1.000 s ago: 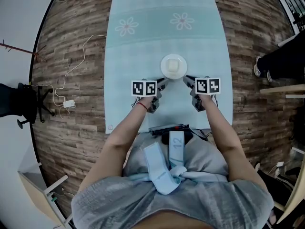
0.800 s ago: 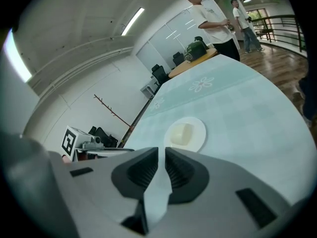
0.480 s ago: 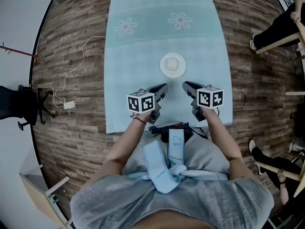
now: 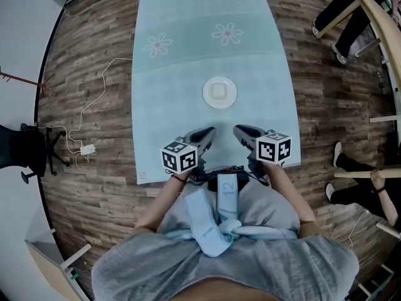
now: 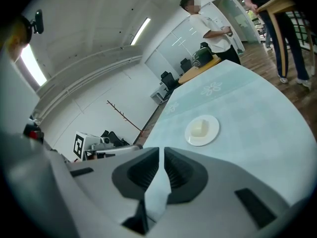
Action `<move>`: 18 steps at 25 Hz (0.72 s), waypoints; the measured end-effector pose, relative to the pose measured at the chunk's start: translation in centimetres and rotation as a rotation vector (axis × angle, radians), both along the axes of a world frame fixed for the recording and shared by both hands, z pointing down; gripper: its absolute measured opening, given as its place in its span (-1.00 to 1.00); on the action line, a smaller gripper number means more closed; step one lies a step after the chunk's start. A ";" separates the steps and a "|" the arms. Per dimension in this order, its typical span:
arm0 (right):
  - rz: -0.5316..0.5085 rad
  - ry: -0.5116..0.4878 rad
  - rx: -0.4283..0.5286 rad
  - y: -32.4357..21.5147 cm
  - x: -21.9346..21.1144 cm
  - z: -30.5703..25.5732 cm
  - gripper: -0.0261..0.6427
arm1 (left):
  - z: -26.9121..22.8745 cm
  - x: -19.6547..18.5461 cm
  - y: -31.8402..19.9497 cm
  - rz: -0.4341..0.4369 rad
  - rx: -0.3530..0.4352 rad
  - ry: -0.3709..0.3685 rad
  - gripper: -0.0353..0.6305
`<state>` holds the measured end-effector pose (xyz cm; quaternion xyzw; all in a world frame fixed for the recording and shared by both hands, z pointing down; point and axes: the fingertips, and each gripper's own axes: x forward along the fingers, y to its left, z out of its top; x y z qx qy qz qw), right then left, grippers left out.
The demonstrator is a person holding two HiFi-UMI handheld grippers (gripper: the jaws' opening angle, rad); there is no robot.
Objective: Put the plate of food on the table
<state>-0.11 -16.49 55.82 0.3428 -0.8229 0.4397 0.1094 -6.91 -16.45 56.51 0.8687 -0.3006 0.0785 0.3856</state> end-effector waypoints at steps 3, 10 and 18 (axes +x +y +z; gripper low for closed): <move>0.003 -0.010 0.003 0.6 -0.2 -0.4 -0.80 | -0.3 -0.2 0.5 0.002 0.003 0.010 -0.81; 0.010 -0.018 0.002 0.7 -0.3 -0.5 -0.80 | -0.1 0.2 0.6 0.021 -0.018 0.025 -0.81; -0.004 -0.024 0.012 0.5 -0.5 -0.8 -0.80 | -0.4 0.6 0.6 0.022 -0.007 0.034 -0.81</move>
